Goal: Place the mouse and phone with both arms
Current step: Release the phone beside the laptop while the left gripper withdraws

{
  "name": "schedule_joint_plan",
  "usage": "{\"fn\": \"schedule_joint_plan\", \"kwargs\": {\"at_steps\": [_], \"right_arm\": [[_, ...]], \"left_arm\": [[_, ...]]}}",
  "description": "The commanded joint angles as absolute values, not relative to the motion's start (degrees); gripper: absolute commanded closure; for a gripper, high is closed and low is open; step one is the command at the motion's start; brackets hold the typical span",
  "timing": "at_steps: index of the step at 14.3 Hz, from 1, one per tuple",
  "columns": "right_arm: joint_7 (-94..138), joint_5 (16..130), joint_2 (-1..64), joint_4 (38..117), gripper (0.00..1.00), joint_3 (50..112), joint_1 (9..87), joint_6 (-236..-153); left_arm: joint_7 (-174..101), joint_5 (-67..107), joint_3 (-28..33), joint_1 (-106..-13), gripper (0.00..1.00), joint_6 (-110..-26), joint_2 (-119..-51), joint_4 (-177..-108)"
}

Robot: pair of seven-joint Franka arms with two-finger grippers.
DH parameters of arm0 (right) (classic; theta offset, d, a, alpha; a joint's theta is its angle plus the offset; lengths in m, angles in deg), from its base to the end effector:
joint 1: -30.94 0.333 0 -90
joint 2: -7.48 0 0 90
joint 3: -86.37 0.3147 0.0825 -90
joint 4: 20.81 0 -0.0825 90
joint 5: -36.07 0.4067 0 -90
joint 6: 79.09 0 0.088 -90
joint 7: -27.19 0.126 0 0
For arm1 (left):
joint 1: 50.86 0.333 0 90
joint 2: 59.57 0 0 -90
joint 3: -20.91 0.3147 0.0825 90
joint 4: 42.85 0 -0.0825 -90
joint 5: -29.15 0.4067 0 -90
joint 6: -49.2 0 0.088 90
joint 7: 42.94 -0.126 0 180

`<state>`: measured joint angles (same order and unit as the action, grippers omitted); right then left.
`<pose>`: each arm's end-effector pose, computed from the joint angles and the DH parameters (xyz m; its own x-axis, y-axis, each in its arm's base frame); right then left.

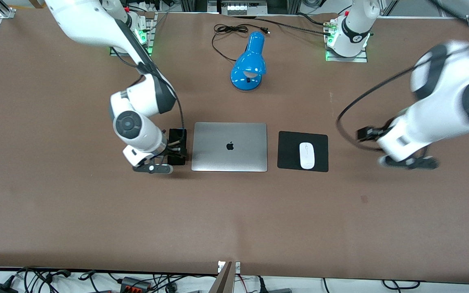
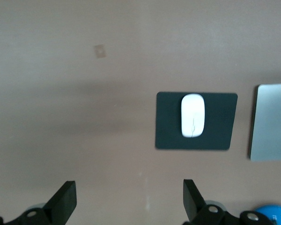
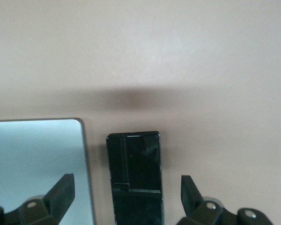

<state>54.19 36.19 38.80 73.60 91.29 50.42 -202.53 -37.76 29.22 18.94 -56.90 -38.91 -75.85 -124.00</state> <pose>0.6355 0.2824 0.2602 0.9968 -0.0574 -0.0552 -0.0588 -0.9980 -0.0238 0.6418 -0.0876 0.5027 0.9857 -0.0477 -0.1619 -0.0493 -0.9988 -0.0062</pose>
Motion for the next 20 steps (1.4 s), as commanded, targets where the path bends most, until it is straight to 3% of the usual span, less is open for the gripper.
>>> {"fn": "schedule_joint_plan", "kwargs": {"at_steps": [1,2,5,6,9,12,16,20], "right_arm": [[52.07,35.28,39.04,65.86,0.0,91.64,48.43,-195.03],[50.75,35.1,38.17,64.37,0.0,91.64,47.82,-194.24],[49.78,34.92,34.65,61.73,0.0,91.64,44.05,-191.26],[47.95,35.36,33.77,60.93,0.0,91.82,41.86,-188.63],[44.77,35.01,33.41,55.41,0.0,91.47,40.0,-179.59],[40.66,35.19,30.53,51.87,0.0,91.64,35.35,-172.97],[30.8,35.54,27.0,52.22,0.0,87.69,32.26,-171.29],[25.0,35.71,24.01,53.11,0.0,87.69,27.43,-170.07]], "left_arm": [[-41.27,29.67,18.01,-52.37,0.0,-36.23,-69.16,-125.99],[-41.09,29.67,18.01,-52.1,0.0,-36.75,-67.32,-127.91],[-41.88,29.59,17.83,-49.28,0.0,-49.2,-55.48,-147.73],[-42.06,29.59,17.83,-49.02,0.0,-48.45,-54.91,-148.06],[-40.84,30.11,18.35,-49.02,0.0,-41.35,-58.76,-139.38],[-48.34,29.85,18.71,-48.41,0.0,-41.16,-61.85,-132.52],[-51.47,29.41,18.8,-48.23,0.0,-41.59,-61.85,-131.8],[-51.2,29.58,18.8,-48.05,0.0,-41.77,-62.2,-131.71]]}}
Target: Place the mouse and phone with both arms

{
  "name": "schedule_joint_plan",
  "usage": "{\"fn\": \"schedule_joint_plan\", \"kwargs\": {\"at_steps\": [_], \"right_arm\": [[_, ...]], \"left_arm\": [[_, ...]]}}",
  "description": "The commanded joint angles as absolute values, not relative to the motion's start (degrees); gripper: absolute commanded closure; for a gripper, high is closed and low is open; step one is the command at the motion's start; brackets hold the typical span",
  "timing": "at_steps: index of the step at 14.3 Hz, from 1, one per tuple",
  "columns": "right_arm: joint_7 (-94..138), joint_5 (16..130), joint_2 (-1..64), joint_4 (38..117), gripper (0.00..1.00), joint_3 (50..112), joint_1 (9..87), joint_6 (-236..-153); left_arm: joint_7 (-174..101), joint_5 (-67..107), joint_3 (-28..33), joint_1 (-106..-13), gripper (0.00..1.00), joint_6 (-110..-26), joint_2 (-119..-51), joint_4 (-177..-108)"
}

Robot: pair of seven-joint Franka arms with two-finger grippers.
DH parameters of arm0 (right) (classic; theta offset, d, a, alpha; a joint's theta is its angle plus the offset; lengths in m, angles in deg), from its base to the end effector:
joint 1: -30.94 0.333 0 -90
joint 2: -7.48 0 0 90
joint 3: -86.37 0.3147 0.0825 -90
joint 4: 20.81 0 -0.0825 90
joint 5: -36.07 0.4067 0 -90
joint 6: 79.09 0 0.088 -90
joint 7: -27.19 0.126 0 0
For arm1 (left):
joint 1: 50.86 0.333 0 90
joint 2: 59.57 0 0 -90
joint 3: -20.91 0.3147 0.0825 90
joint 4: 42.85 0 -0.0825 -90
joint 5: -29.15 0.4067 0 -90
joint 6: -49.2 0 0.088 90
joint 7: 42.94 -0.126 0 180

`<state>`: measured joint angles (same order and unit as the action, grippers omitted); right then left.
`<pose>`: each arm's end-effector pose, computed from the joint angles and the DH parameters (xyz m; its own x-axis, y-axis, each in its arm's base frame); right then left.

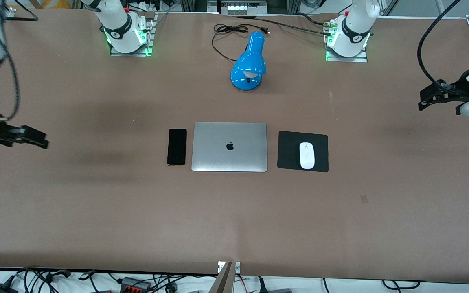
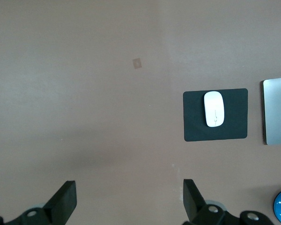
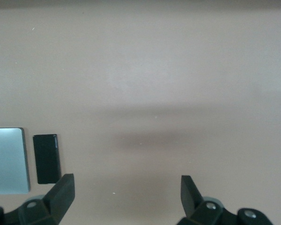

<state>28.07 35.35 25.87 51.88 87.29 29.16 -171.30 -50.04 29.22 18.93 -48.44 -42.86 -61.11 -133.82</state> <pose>0.6761 -0.0134 0.5562 0.9993 -0.0308 0.0199 -0.0309 -0.9995 0.0072 0.5878 0.0049 0.5833 0.9932 -0.1160 -0.0078 -0.1160 -0.9932 0.0007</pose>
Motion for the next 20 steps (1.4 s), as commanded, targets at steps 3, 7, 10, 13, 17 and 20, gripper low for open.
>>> {"fn": "schedule_joint_plan", "kwargs": {"at_steps": [3,7,10,13,17,20], "right_arm": [[23.32,35.19,22.61,53.36,0.0,86.02,28.04,-168.22],[23.23,34.75,17.61,60.8,0.0,86.37,28.48,-171.36],[23.06,34.75,9.44,73.03,0.0,86.46,28.48,-178.48],[22.97,34.83,6.26,77.96,0.0,86.37,28.3,-178.85],[22.44,34.84,5.38,79.38,0.0,86.37,28.21,-178.23],[20.94,35.27,5.37,78.94,0.0,86.28,28.12,-178.15]], "left_arm": [[-51.2,29.85,18.8,-48.05,0.0,-41.59,-62.2,-131.71],[-51.02,29.76,18.71,-48.05,0.0,-41.5,-62.2,-131.71],[-51.02,29.85,18.71,-48.05,0.0,-41.5,-62.12,-131.71],[-51.02,29.85,18.71,-48.05,0.0,-41.42,-62.12,-131.71],[-51.02,29.85,18.71,-48.05,0.0,-41.41,-62.12,-131.71],[-51.11,29.94,18.71,-48.05,0.0,-41.33,-62.12,-131.71]]}}
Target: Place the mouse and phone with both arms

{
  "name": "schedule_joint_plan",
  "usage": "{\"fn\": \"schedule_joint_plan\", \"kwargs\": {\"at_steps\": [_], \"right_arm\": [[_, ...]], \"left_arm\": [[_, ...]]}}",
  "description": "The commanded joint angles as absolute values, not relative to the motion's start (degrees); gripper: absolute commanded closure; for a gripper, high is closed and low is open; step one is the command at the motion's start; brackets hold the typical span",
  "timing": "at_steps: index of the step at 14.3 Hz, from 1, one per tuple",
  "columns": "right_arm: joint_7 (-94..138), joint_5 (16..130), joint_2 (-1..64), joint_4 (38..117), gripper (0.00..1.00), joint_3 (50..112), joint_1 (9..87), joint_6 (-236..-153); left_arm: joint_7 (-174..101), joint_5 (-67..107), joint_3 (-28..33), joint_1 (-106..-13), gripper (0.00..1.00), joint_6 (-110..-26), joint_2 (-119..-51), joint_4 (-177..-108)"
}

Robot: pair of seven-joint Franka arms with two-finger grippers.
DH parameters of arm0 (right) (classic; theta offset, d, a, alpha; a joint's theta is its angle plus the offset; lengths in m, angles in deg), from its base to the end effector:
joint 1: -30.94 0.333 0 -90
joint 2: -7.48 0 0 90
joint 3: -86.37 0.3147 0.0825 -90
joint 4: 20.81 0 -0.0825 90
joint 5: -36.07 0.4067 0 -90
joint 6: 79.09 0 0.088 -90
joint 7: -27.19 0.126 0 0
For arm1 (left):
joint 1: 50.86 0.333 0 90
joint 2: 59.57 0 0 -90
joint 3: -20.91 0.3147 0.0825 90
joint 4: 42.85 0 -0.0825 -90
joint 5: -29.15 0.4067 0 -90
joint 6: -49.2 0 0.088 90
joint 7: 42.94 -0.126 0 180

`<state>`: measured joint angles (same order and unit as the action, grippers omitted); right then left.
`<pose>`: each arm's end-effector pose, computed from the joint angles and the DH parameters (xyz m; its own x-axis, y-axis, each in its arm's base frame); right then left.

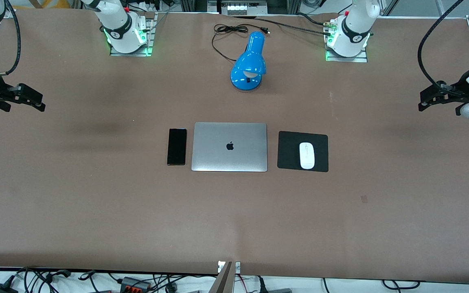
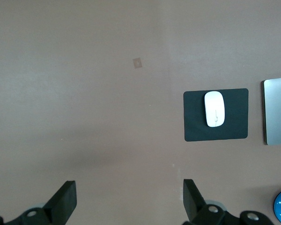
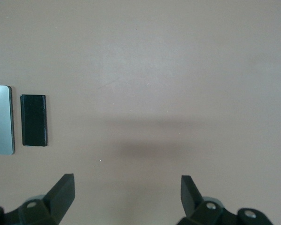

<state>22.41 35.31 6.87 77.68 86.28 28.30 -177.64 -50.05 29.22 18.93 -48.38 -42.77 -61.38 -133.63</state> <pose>0.5821 -0.0292 0.5496 0.9992 0.0377 0.0105 0.0376 -0.9992 0.0140 0.5890 0.0056 0.5820 0.9933 -0.1151 -0.0107 -0.1151 -0.9933 0.0012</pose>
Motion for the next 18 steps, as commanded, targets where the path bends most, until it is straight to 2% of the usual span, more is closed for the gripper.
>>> {"fn": "schedule_joint_plan", "kwargs": {"at_steps": [1,18], "right_arm": [[20.94,35.45,5.29,78.94,0.0,86.28,28.12,-178.23],[21.12,35.54,4.32,78.86,0.0,86.37,28.3,-177.62]], "left_arm": [[-51.11,29.94,18.71,-47.96,0.0,-41.33,-62.12,-131.71],[-51.11,29.94,18.71,-47.88,0.0,-41.24,-62.12,-131.8]]}}
